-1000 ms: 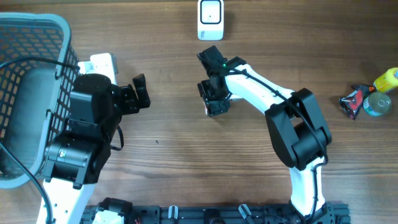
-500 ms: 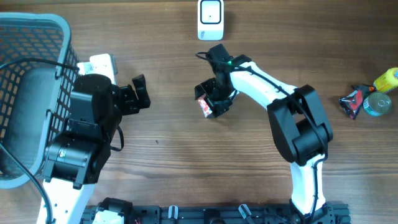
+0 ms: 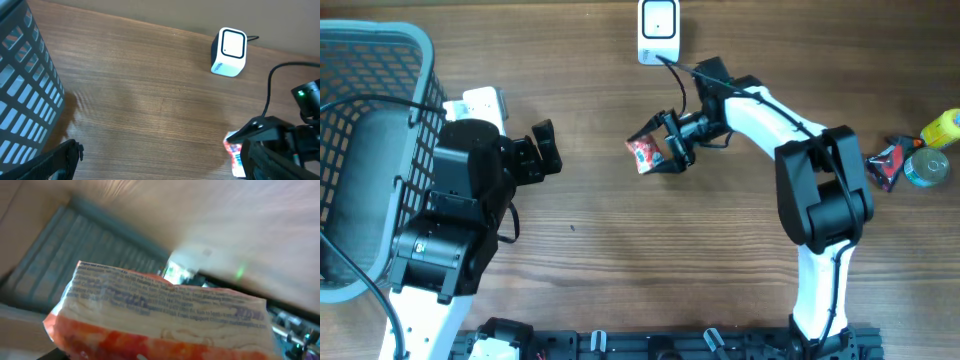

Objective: Scan the item barcode

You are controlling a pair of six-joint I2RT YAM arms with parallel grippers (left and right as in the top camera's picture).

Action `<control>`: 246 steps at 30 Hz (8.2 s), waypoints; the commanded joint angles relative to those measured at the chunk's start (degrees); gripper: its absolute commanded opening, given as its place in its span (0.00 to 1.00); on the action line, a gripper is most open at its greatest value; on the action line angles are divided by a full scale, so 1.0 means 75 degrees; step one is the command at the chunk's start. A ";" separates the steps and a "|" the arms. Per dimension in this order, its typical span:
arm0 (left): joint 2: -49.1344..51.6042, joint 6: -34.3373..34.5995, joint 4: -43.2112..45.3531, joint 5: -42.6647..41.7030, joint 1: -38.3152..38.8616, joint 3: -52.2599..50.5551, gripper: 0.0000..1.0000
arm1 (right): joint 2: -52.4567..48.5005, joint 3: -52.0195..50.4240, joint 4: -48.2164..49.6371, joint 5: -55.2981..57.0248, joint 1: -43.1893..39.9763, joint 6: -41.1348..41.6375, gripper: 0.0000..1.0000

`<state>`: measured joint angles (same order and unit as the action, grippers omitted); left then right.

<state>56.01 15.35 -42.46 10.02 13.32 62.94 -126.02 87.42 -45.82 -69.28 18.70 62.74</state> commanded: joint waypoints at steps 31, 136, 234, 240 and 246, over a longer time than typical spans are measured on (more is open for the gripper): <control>-0.0009 0.0420 -0.0271 -0.0012 -0.0061 -0.0035 1.00 | -0.0114 -0.0070 0.0787 -0.1929 -0.0195 -0.0673 0.72; 0.0697 0.0271 -0.0662 0.0364 -0.0064 -0.0035 1.00 | -0.1891 0.3351 0.3395 1.0465 0.1897 -0.6274 1.00; 0.0906 0.0210 -0.0863 0.0393 -0.0064 -0.0044 1.00 | -0.0271 0.2527 -0.3031 0.9943 0.0970 0.1682 1.00; 0.1023 0.0213 -0.0860 0.0393 -0.0064 -0.0050 1.00 | -0.0274 0.2527 -0.2885 0.9562 0.1011 0.1005 1.00; 0.1381 0.0213 -0.0863 0.0391 -0.0064 -0.0050 1.00 | -0.0274 0.2375 -0.2955 0.9672 0.1061 0.0682 1.00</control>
<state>64.90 16.84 -49.10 12.21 13.32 62.94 -127.74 106.30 -67.92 3.18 26.55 70.06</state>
